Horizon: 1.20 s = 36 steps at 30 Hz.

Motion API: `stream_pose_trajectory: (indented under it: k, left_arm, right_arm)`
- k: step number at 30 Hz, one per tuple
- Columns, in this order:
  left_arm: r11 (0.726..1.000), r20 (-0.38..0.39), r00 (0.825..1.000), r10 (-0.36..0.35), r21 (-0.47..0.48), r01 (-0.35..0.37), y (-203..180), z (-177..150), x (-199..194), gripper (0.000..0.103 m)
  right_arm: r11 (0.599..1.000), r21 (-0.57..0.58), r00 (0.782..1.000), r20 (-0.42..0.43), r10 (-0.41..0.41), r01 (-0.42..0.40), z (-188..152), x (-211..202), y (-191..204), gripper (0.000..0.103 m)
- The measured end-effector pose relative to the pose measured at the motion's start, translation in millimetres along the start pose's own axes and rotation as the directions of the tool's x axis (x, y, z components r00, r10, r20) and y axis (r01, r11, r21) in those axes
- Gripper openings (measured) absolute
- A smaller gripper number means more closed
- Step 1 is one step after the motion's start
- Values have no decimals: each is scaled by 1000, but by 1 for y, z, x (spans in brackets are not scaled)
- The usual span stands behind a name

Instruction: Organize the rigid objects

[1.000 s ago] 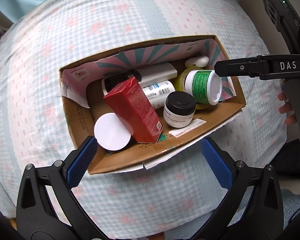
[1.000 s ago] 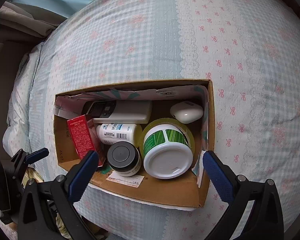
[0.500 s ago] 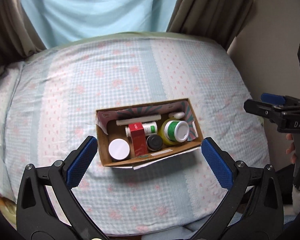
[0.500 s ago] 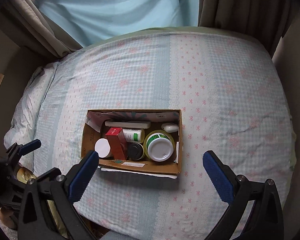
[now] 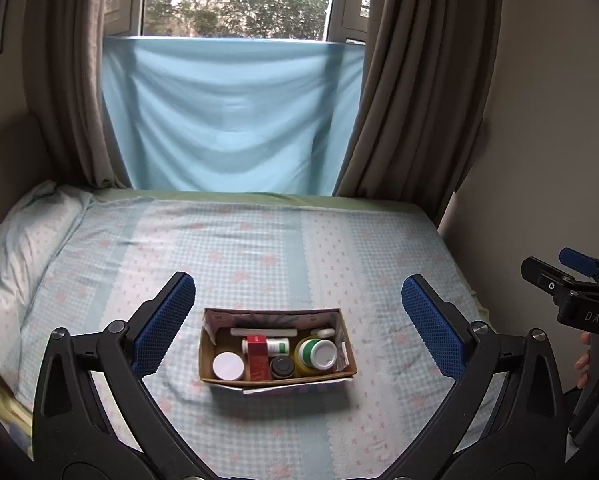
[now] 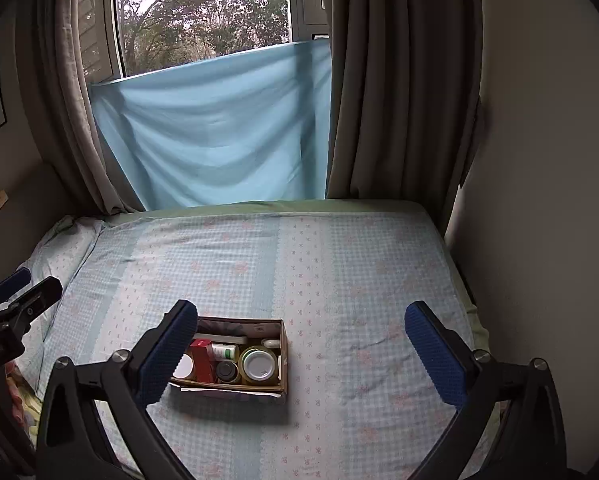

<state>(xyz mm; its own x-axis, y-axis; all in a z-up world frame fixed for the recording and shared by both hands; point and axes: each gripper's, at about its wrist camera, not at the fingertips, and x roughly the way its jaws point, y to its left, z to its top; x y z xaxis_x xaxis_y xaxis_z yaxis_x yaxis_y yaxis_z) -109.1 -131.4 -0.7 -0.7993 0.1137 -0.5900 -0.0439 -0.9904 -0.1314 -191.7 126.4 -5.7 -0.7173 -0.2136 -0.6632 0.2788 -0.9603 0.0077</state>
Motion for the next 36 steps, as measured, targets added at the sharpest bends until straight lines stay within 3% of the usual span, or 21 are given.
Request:
stream_pose_trajectory:
  k: [14,36]
  left_arm:
    - [998,38,999,-18,62,16,-33,-8,-15,103]
    - [996,56,998,5,92,-10,-42,-4,-15,103]
  right_arm:
    - [999,13,997,76,-31,30,-13,-26,-15,103]
    - [999,13,996,85,-34,33,-10,-25,-17,103]
